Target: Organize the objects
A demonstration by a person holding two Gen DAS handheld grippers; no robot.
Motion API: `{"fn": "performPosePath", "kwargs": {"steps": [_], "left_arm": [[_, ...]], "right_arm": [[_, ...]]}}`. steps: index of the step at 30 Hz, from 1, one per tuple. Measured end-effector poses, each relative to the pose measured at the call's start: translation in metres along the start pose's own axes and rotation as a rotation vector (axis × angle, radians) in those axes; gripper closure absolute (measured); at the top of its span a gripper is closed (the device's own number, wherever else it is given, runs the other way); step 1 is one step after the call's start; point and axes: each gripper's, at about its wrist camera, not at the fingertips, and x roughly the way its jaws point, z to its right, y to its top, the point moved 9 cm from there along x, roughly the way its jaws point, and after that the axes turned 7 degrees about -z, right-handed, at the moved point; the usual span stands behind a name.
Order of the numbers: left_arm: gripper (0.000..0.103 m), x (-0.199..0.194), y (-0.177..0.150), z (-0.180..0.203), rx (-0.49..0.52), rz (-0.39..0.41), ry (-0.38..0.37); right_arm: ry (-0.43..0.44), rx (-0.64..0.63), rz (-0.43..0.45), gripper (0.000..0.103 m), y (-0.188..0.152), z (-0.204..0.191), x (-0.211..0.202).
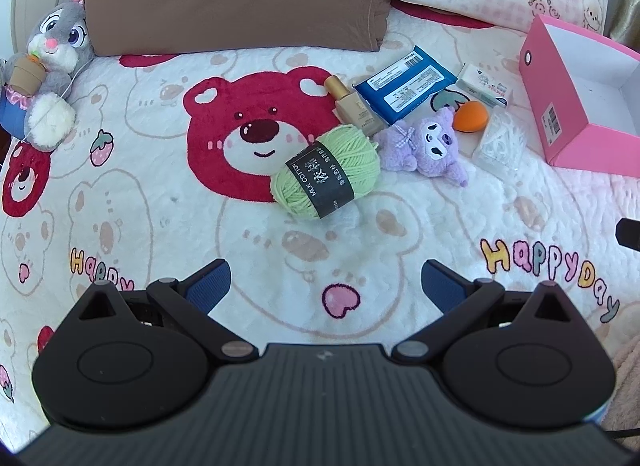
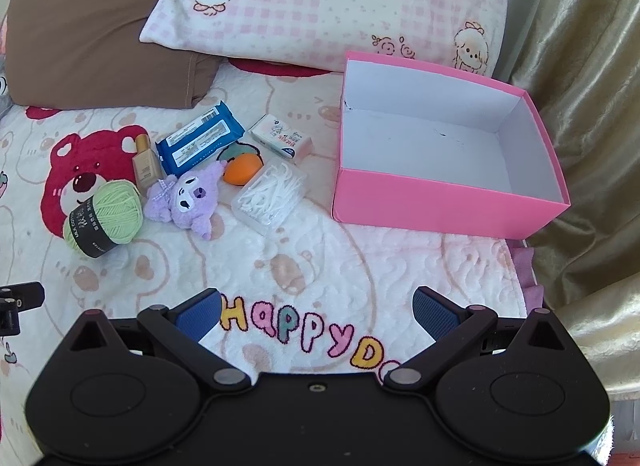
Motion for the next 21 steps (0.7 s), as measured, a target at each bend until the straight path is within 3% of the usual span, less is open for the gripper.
{"fn": "performPosePath", "kwargs": {"steps": [12, 17, 21], "left_arm": [[0.000, 0.001, -0.001, -0.014, 0.021, 0.008, 0.030], [0.000, -0.008, 0.003, -0.026, 0.081, 0.027, 0.122], [0.000, -0.020, 0.011, -0.037, 0.129, 0.050, 0.130]], "right_arm": [[-0.005, -0.006, 0.004, 0.000, 0.000, 0.001, -0.003], [-0.013, -0.013, 0.022, 0.000, 0.002, -0.001, -0.010], [0.006, -0.035, 0.064, 0.000, 0.007, -0.011, -0.019]]}}
